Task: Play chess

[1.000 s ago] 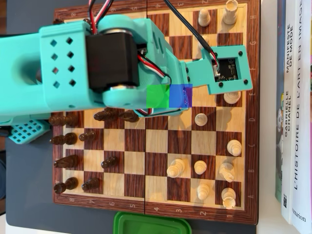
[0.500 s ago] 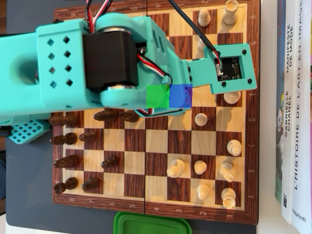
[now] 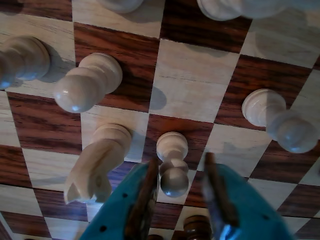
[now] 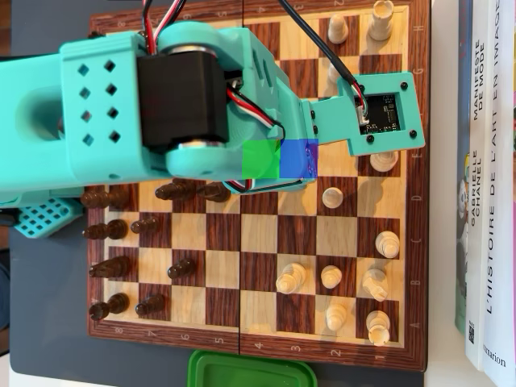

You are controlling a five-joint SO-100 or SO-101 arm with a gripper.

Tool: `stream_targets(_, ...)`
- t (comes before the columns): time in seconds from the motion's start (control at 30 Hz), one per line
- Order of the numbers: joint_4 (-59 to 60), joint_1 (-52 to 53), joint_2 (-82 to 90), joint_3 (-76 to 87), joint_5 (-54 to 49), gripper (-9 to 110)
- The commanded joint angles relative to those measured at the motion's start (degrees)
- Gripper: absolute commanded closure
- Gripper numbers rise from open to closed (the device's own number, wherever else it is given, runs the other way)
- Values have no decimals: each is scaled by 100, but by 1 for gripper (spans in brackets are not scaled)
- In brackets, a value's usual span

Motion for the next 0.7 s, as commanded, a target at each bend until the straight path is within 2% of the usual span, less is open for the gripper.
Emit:
stream_targets(0.0,0,53,35,-202,-18,95)
stream_targets(0.13,0,53,35,-202,-18,101)
stream_targets(0.67,26,114,580,97,-26,101)
